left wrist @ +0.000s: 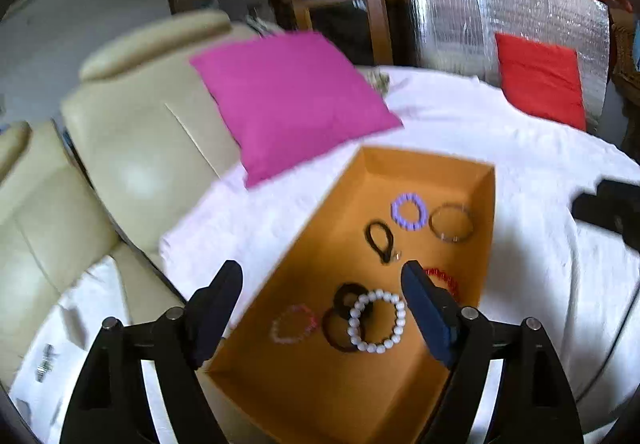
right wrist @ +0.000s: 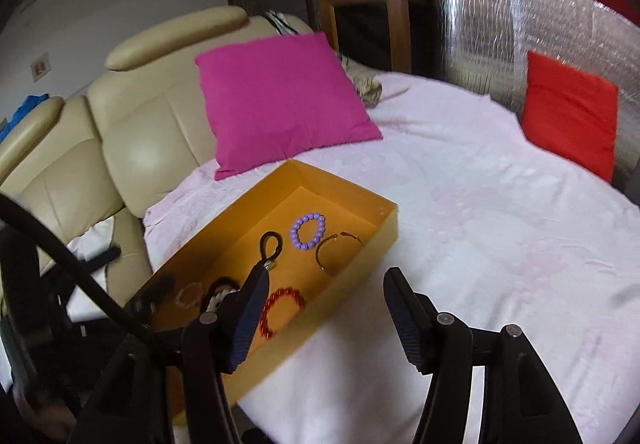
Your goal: Organize jewelry
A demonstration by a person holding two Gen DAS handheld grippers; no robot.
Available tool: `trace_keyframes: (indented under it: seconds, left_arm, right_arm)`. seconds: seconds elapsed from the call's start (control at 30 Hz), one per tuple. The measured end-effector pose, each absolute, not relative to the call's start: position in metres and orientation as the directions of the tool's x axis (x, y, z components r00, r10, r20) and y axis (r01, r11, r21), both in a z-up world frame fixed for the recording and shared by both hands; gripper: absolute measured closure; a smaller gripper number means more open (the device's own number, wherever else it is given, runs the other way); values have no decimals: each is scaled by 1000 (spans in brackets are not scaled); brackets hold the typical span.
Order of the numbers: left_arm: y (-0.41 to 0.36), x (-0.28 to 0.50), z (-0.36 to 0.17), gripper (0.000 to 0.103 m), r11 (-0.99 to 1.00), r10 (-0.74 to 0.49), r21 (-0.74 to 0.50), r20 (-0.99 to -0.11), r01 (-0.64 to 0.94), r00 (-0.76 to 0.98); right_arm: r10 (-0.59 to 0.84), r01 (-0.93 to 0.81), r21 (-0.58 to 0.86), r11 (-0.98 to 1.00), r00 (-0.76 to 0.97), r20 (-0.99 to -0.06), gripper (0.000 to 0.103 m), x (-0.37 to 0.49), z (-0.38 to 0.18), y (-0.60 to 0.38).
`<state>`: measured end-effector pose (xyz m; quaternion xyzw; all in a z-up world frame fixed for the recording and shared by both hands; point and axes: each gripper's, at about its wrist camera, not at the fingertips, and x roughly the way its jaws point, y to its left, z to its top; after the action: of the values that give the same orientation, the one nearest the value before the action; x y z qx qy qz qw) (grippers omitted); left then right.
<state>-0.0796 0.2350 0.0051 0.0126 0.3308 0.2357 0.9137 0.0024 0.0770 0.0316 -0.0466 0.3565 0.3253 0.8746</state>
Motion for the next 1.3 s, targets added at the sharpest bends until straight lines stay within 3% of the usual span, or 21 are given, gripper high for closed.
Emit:
trace_keyframes:
  seconds: [0.57,1.07,1.3]
  left_arm:
    - [193,-175,119,15,839,535,160,-411,-520,738]
    - [184,-233,166,13,822,566,152,-319,-549,760]
    - [180,-257,179,3,797,602,149,-261,-585,754]
  right_arm:
    - [607,-622,163,766,617,-501,37,-125,107,-11]
    - [611,-645,86,759,662,-433,32,-206,142,-3]
    - [621,-642,93,761,681,-388,29,-228,158,-7]
